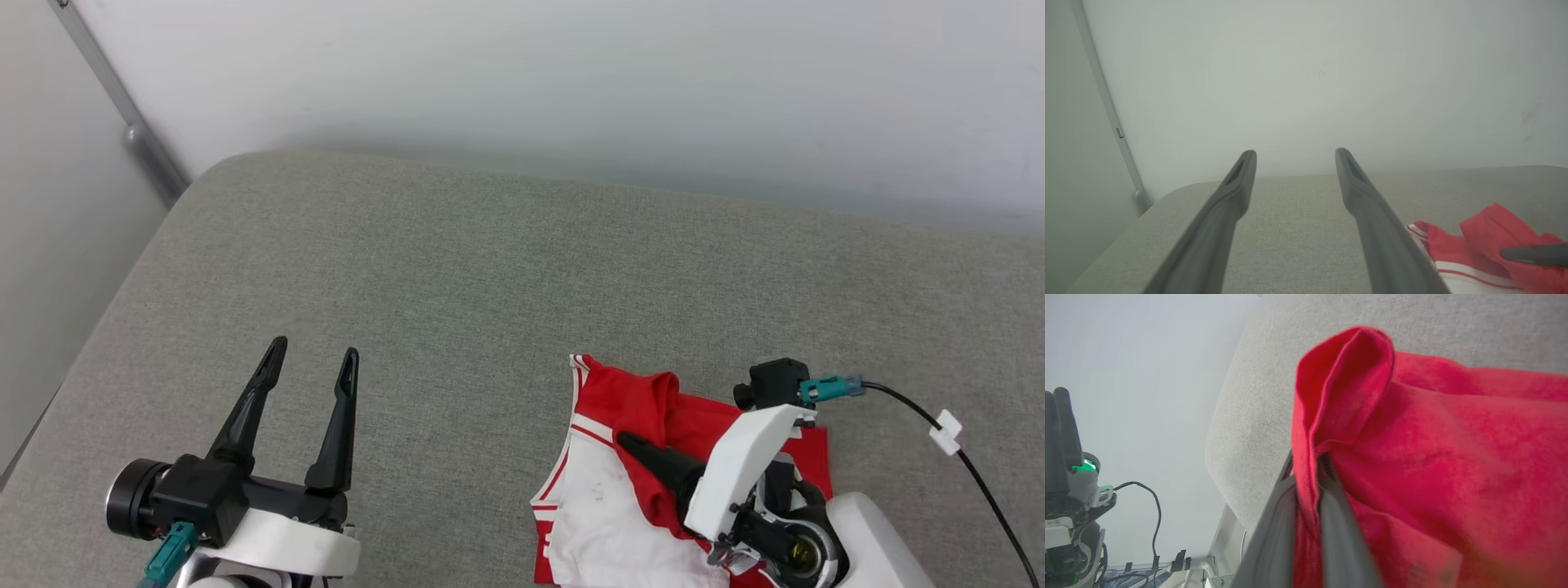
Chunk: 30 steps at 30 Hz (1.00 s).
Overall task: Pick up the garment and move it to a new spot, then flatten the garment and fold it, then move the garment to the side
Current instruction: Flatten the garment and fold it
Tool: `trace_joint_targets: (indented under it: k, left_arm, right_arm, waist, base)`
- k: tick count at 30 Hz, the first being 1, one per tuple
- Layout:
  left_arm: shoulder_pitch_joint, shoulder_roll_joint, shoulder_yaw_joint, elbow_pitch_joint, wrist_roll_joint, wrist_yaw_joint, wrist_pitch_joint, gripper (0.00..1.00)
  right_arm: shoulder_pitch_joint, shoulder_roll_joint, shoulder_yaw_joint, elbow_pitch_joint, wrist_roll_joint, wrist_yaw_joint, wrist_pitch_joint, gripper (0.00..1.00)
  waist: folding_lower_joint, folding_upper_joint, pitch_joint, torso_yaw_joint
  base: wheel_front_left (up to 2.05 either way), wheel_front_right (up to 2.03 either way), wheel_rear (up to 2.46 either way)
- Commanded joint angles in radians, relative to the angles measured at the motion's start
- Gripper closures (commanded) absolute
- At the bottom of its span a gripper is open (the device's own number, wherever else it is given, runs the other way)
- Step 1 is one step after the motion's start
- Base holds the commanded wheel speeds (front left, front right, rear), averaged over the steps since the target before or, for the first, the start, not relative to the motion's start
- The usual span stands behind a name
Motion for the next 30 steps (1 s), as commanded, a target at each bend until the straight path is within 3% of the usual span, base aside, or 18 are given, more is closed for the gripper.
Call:
trace_joint_targets:
  k: [1, 2, 8, 11, 15, 21, 27, 30]
  left_arm:
    - [-0.012, -0.002, 0.003, -0.001, -0.004, -0.001, -0.002, 0.00]
    - [-0.012, -0.003, 0.006, -0.001, -0.004, -0.001, -0.002, 0.00]
    - [-0.015, -0.012, 0.015, -0.005, -0.006, -0.001, -0.002, 0.00]
    - [-0.016, -0.015, 0.018, -0.003, -0.004, -0.001, -0.002, 0.00]
    - [-0.006, -0.018, 0.023, -0.004, 0.000, -0.001, -0.002, 0.00]
    - [-0.001, -0.024, 0.023, -0.005, -0.003, -0.001, -0.002, 0.00]
    - [-0.003, -0.030, 0.037, -0.009, -0.018, -0.001, -0.002, 0.00]
    - [-0.003, -0.030, 0.036, -0.006, -0.024, -0.001, -0.002, 0.00]
  right_arm:
    - [-0.014, 0.001, 0.010, 0.007, -0.012, 0.000, -0.013, 0.47]
    - [-0.022, 0.001, 0.021, 0.020, -0.013, 0.000, -0.019, 0.00]
    - [-0.045, 0.000, 0.106, -0.004, 0.005, 0.000, -0.044, 0.00]
    - [-0.062, 0.000, 0.097, -0.036, -0.050, 0.000, -0.062, 0.00]
    - [-0.077, -0.004, 0.020, -0.079, -0.206, 0.000, -0.080, 0.00]
    - [-0.087, -0.125, -0.069, -0.192, -0.462, 0.000, -0.190, 0.00]
    - [-0.015, -0.216, -0.191, -0.310, -0.622, 0.000, -0.359, 0.00]
    - [0.051, -0.215, -0.266, -0.369, -0.662, 0.000, -0.418, 0.00]
  waist:
    - [0.0000, 0.0000, 0.002, 0.002]
    - [0.0000, 0.0000, 0.003, 0.004]
    - [0.0000, 0.0000, 0.005, 0.003]
    - [0.0000, 0.0000, -0.001, -0.007]
    - [0.0000, 0.0000, -0.009, -0.029]
    - [0.0000, 0.0000, -0.009, -0.062]
    - [0.0000, 0.0000, -0.001, -0.090]
    - [0.0000, 0.0000, 0.003, -0.099]
  base:
    - [0.00, 0.00, 0.00]
    - [0.00, 0.00, 0.00]
    - [0.00, 0.00, 0.00]
    - [0.00, 0.00, 0.00]
    - [0.00, 0.00, 0.00]
    - [0.00, 0.00, 0.00]
    - [0.00, 0.00, 0.00]
    - [0.00, 0.00, 0.00]
